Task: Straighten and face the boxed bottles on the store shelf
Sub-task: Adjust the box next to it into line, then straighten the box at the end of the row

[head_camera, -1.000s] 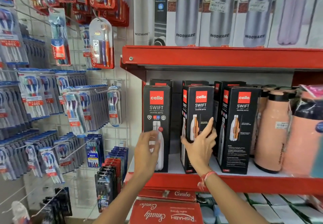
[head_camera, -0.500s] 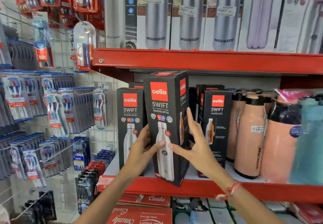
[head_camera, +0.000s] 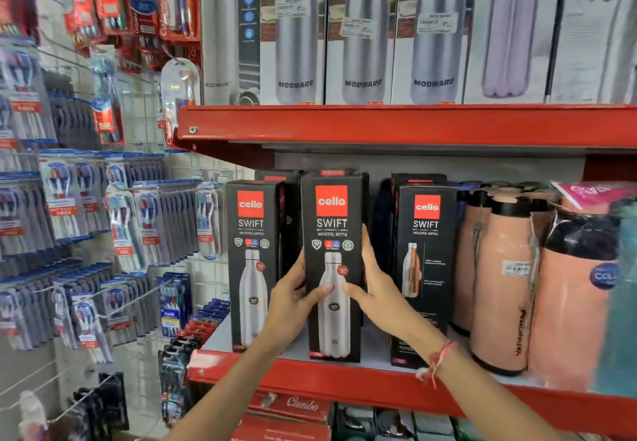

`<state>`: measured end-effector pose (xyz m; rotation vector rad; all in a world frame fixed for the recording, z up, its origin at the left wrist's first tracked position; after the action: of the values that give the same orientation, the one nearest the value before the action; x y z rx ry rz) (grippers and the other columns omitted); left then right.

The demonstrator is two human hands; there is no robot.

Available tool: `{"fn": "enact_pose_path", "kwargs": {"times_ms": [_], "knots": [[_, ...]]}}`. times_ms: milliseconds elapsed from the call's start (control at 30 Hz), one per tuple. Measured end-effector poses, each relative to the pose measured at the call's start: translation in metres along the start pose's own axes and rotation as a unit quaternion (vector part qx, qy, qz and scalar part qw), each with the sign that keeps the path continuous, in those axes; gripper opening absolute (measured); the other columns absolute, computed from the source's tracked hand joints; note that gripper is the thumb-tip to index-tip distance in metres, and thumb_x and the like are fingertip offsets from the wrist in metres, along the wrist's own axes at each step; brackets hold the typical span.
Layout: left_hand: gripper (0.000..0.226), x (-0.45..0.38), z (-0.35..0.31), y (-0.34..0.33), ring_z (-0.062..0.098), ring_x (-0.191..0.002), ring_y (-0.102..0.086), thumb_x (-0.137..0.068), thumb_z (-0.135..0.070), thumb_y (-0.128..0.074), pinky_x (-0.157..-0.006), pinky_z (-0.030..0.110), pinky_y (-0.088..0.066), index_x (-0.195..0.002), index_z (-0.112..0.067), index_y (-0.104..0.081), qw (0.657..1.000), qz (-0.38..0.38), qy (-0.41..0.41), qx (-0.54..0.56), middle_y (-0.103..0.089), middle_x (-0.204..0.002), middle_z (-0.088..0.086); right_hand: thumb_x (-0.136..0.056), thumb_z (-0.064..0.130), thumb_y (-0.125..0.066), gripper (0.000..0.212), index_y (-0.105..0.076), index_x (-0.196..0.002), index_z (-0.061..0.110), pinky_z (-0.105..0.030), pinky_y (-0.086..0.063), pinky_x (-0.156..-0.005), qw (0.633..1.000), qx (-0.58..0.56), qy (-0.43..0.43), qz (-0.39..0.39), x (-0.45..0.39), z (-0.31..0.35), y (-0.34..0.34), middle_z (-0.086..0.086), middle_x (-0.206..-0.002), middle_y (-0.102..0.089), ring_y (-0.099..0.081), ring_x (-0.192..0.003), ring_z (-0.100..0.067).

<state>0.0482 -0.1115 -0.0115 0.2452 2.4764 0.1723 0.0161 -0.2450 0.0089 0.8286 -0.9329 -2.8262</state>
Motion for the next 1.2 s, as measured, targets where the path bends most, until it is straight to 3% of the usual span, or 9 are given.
{"fn": "enact_pose_path", "kwargs": {"times_ms": [233, 333, 400, 500, 600, 733, 933, 1100, 1200], "knots": [[0.075, -0.009, 0.028, -0.012, -0.001, -0.127, -0.051, -0.087, -0.006, -0.068, -0.097, 0.011, -0.047, -0.15, -0.024, -0.03, 0.999, 0.004, 0.038, 0.007, -0.057, -0.14, -0.004, -0.097, 0.007, -0.052, 0.097, 0.021, -0.143, 0.052, 0.007, -0.025, -0.092, 0.999, 0.011, -0.028, -0.043, -0.003, -0.029, 0.0, 0.023, -0.148, -0.032, -0.037, -0.136, -0.002], [0.074, -0.007, 0.031, -0.01, -0.009, -0.119, -0.055, -0.087, -0.007, -0.068, -0.1, 0.011, -0.045, -0.148, -0.03, -0.033, 0.999, -0.002, 0.049, 0.004, -0.061, -0.128, -0.019, -0.096, 0.022, -0.059, 0.091, 0.009, -0.147, 0.054, -0.026, -0.035, -0.113, 0.995, 0.049, -0.004, -0.083, 0.001, -0.031, 0.008, 0.013, -0.156, -0.036, -0.04, -0.138, -0.005], [0.067, -0.002, 0.03, -0.005, -0.004, -0.113, -0.061, -0.088, -0.007, -0.067, -0.096, 0.014, -0.05, -0.142, -0.035, -0.039, 0.998, -0.023, 0.054, -0.008, -0.059, -0.117, -0.028, -0.095, 0.027, -0.059, 0.076, -0.012, -0.153, 0.041, -0.04, -0.042, -0.111, 0.979, 0.093, 0.031, -0.178, 0.011, -0.021, 0.026, 0.004, -0.152, -0.044, -0.046, -0.135, -0.012], [0.054, 0.011, 0.02, 0.004, 0.007, -0.111, -0.058, -0.09, -0.007, -0.064, -0.092, 0.019, -0.051, -0.136, -0.029, -0.047, 0.993, -0.09, 0.029, -0.064, -0.058, -0.119, -0.02, -0.092, 0.018, -0.061, 0.055, -0.044, -0.145, 0.02, -0.034, -0.046, -0.095, 0.896, 0.217, 0.083, -0.379, 0.042, 0.0, 0.062, -0.006, -0.126, -0.062, -0.054, -0.113, -0.017], [0.038, 0.03, -0.007, 0.007, 0.001, -0.106, -0.059, -0.092, -0.008, -0.061, -0.093, 0.015, -0.048, -0.127, -0.021, -0.056, 0.973, -0.175, -0.053, -0.142, -0.06, -0.117, -0.008, -0.074, 0.03, -0.078, 0.08, -0.043, -0.144, 0.013, -0.048, -0.038, -0.086, 0.817, 0.321, -0.039, -0.477, 0.065, -0.014, 0.078, -0.017, -0.128, -0.051, -0.045, -0.108, -0.034], [0.027, 0.035, -0.021, -0.024, -0.002, -0.102, -0.063, -0.093, -0.008, -0.059, -0.086, 0.01, -0.05, -0.114, -0.024, -0.062, 0.987, -0.123, -0.059, -0.081, -0.068, -0.109, -0.006, -0.058, 0.043, -0.088, 0.133, -0.001, -0.154, 0.013, -0.058, -0.043, -0.092, 0.844, 0.269, -0.178, -0.429, 0.064, -0.058, 0.071, -0.03, -0.144, -0.034, -0.04, -0.118, -0.046], [0.033, 0.024, -0.032, -0.081, -0.004, -0.118, -0.056, -0.097, -0.015, -0.054, -0.095, 0.008, -0.046, -0.13, -0.02, -0.055, 1.0, -0.013, -0.017, -0.023, -0.061, -0.129, -0.006, -0.069, 0.026, -0.085, 0.128, 0.011, -0.153, 0.023, -0.038, -0.033, -0.103, 0.902, 0.153, -0.079, -0.395, 0.064, -0.059, 0.089, -0.024, -0.143, -0.033, -0.039, -0.125, -0.037], [0.053, 0.012, -0.037, -0.105, 0.003, -0.135, -0.04, -0.096, -0.027, -0.056, -0.115, 0.029, -0.035, -0.145, -0.022, -0.037, 1.0, 0.007, -0.004, -0.014, -0.045, -0.148, -0.005, -0.072, 0.023, -0.085, 0.122, 0.005, -0.155, 0.03, -0.001, -0.019, -0.102, 0.952, 0.075, 0.005, -0.296, 0.072, -0.047, 0.112, 0.01, -0.138, -0.025, -0.028, -0.124, 0.013], [0.074, 0.007, -0.038, -0.118, -0.012, -0.133, -0.038, -0.088, -0.042, -0.064, -0.114, 0.025, -0.036, -0.149, -0.032, -0.024, 0.998, 0.057, 0.016, 0.028, -0.041, -0.148, -0.021, -0.074, 0.024, -0.083, 0.117, 0.0, -0.154, 0.038, -0.015, -0.024, -0.111, 0.976, 0.014, 0.029, -0.214, 0.077, -0.049, 0.12, 0.026, -0.142, -0.029, -0.029, -0.136, 0.012]]}}
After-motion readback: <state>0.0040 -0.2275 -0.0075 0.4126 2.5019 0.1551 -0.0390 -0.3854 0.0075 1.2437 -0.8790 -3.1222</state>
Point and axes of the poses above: each hand's wrist, its own x-axis away from the middle knuckle, its own y-axis out of the back of the hand, z = x × y, the point moved 9 cm from there along -x, towards the middle knuckle
